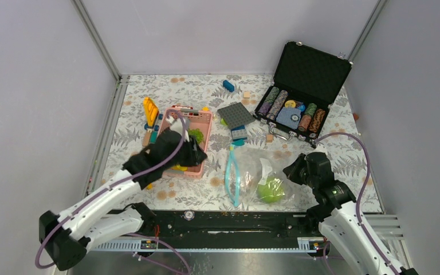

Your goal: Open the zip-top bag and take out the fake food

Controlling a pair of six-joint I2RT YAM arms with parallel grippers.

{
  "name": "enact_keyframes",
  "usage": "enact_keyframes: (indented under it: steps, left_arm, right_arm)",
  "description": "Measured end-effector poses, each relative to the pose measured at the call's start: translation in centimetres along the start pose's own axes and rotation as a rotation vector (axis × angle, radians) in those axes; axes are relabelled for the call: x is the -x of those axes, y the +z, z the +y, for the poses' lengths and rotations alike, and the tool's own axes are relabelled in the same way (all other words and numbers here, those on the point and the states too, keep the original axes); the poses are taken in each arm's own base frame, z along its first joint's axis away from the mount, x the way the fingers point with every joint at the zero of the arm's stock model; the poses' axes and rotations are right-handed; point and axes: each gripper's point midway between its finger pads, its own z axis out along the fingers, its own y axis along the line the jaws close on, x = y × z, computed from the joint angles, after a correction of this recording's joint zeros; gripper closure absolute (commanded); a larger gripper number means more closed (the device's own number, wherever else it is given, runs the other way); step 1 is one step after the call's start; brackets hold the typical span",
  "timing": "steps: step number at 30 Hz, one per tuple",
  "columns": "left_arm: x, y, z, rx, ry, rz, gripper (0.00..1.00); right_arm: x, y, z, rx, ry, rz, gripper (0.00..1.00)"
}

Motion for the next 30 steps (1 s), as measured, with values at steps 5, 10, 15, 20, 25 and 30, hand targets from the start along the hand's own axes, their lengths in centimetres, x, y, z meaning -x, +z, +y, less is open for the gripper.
enact_keyframes:
  steps: [5, 10, 15, 20, 25, 30]
  left_arm:
    - [-9.9, 3.4, -0.5, -0.072, -0.105, 0.206, 0.71]
    - [-12.7, 4.5, -3.4, -0.149, -0.173, 0.251, 0.75]
    - [-12.6, 6.1, -5.9, -0.230, -0.244, 0.225, 0.77]
    - [-14.5, 7.1, -7.7, -0.264, -0.236, 0.267, 0.77]
    - [-16.1, 7.4, -10.1, -0.323, -0.226, 0.298, 0.74]
    - [-16.3, 7.8, -11.7, -0.374, -0.252, 0.292, 0.70]
  right_arm:
    - [0.7, -0.7, 1.8, 0.066, -0.025, 0.008, 1.00]
    - [1.7, -1.8, 4.0, 0.143, -0.031, 0.011, 1.00]
    - [2.7, -3.0, 5.5, 0.187, -0.034, -0.001, 1.00]
    - [3.8, -4.3, 6.5, 0.202, -0.013, -0.022, 1.00]
    - [4.1, -4.8, 6.7, 0.194, 0.028, -0.018, 1.00]
    - [3.8, -4.6, 6.7, 0.181, 0.057, 0.006, 1.00]
